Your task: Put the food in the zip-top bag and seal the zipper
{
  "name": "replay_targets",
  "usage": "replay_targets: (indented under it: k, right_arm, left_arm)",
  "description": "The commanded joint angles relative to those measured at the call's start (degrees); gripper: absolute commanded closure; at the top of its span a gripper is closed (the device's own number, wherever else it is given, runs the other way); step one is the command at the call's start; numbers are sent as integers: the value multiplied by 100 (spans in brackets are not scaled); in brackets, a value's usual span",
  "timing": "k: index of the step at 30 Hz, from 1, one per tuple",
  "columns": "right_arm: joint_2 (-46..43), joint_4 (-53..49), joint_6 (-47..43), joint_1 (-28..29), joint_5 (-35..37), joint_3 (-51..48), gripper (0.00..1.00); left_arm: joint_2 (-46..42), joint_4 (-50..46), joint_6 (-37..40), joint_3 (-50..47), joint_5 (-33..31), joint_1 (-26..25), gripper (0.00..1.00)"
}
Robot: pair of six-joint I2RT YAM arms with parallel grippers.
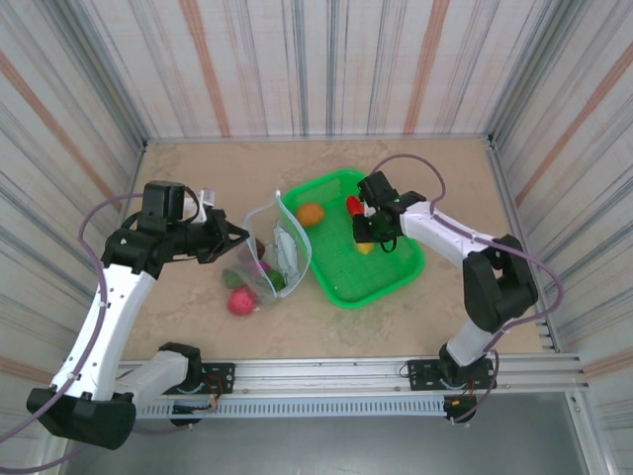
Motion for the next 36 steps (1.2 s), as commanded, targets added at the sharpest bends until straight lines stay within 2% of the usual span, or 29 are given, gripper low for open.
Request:
replay_targets:
  k: [1,4,8,13,17,25,31,34,36]
  right_arm:
    - [-595,-212,176,95,-197,288,64]
    - [-1022,-301,269,342,-261,588,65]
    - [-1454,-190,271,1034,-333,1003,65]
    - [-1596,22,254,1816,-520,1252,65]
    - [-1633,577,332,2357,-794,1059,65]
    - [-770,946,440,2887,-585,1152,67]
    - [139,1191,725,2952,-654,1373,67]
    - [489,1114,607,3105,-292,1567,67]
    - [722,917,482,3232,-11,1806,61]
  left_arm:
    - [-28,-26,45,-44,151,1,100]
    - [-20,-34,37,-17,149,-2,100]
    - [-6,-27,28,49,133,-3,100]
    - [7,-44,8,113,142,-2,100]
    - [7,-60,8,157,135,-10,100]
    - [1,-65,-20,211,162,-8,100]
    - [-42,-60,-43,218,176,-7,100]
    - [-51,-78,-34,246,194,-11,100]
    - [-62,-99,-31,253,195,-12,100]
